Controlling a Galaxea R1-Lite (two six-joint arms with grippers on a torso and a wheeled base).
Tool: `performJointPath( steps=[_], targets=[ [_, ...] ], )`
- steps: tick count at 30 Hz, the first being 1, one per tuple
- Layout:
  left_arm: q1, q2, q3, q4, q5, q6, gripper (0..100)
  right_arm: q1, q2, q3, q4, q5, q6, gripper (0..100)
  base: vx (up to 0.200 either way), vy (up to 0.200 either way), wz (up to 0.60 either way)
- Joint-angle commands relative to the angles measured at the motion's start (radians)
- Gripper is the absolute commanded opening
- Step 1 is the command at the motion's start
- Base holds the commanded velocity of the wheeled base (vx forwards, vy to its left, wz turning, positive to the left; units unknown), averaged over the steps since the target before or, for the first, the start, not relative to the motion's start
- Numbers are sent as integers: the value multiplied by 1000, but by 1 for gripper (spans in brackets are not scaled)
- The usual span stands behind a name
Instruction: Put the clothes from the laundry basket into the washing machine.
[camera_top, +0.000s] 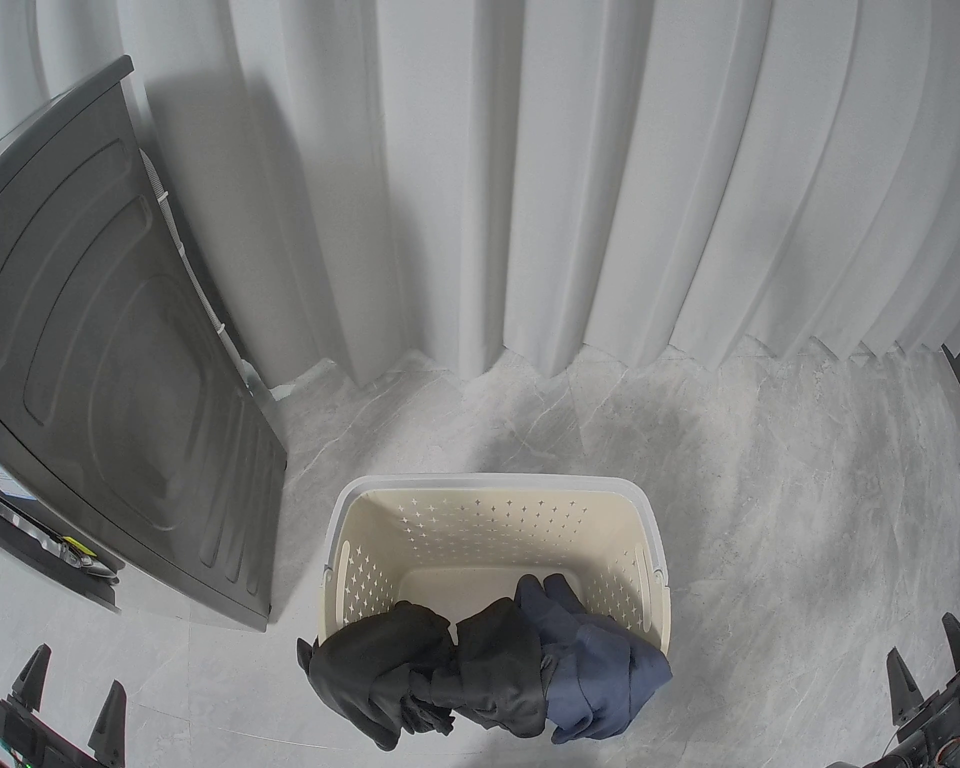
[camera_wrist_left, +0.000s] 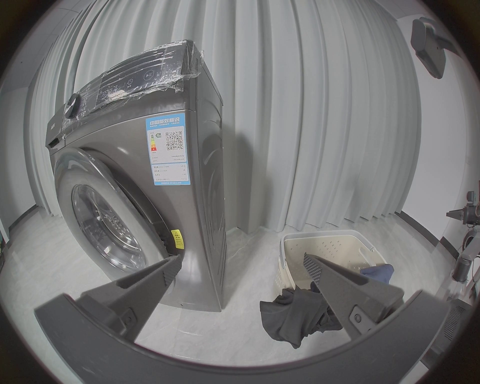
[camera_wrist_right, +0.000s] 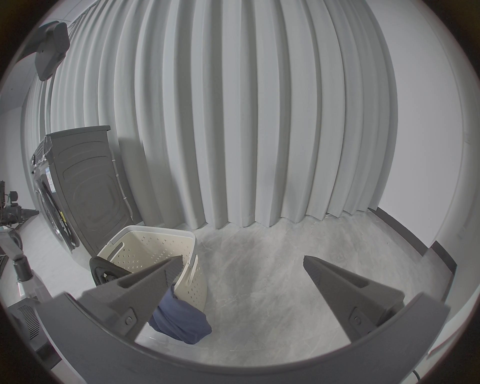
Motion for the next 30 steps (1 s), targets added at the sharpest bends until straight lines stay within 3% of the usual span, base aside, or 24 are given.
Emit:
performJointPath(
  steps=[1, 8, 17, 23, 30],
  targets=[
    [-1, -13, 18, 0, 2, -2, 100, -1, -4, 18, 0, 0, 0, 100, 0, 0, 0],
    [1, -13, 18, 0, 0, 0, 100, -1, -4, 18, 0, 0, 0, 100, 171, 0, 0],
    [1, -13, 18, -2, 2, -2, 100, 0, -4, 18, 0, 0, 0, 100, 0, 0, 0],
    [1, -13, 18, 0, 2, -2, 100, -1, -4, 18, 0, 0, 0, 100, 200, 0, 0],
    [1, -13, 18, 0, 2, -3, 100, -1, -4, 18, 0, 0, 0, 100, 29, 0, 0]
  ],
)
